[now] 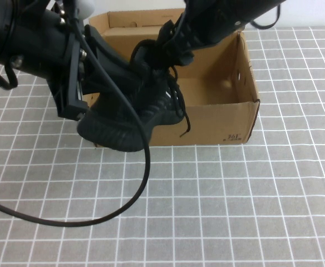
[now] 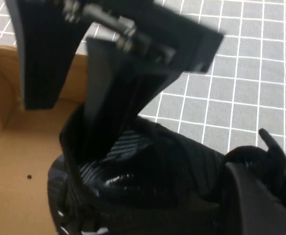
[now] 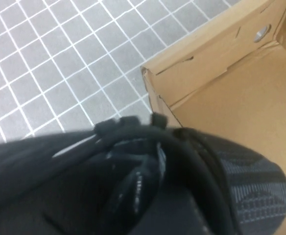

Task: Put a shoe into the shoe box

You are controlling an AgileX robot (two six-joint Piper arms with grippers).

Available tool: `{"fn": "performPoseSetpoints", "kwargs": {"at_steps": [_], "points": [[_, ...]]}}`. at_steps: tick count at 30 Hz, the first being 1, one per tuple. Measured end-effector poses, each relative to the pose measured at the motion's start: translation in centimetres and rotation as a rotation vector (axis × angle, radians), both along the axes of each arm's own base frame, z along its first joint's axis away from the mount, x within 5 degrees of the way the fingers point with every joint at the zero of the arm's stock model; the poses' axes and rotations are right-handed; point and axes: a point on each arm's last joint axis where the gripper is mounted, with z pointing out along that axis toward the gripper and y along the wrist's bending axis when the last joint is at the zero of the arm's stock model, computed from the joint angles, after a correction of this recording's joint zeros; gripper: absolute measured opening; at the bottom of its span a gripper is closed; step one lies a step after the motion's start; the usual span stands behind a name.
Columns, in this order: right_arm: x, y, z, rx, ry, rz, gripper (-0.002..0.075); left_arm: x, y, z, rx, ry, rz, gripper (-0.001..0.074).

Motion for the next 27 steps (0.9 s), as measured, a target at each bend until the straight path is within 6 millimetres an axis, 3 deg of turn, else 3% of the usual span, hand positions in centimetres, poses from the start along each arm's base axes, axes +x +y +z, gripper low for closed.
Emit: {"fn": "performPoseSetpoints", "kwargs": {"at_steps": [10,20,27], "points": [[0.6,0.6,-0.9,0.008,0.016,0.002,0.0487,0.1,0.1,-0.1,0.009,0.0,0.002,0.0036],[-0.6,-0.4,3.6,-0.025,-0.096,0.035,0.0496,0.2,0.0,0.0,0.005,-0.01,0.003,0.0036],[-0.8,-1.1,4.1,-0.076,-0.106,0.036,0.0549,0.1,0.1,-0.1,0.015,-0.003,-0.007,0.0036]]}}
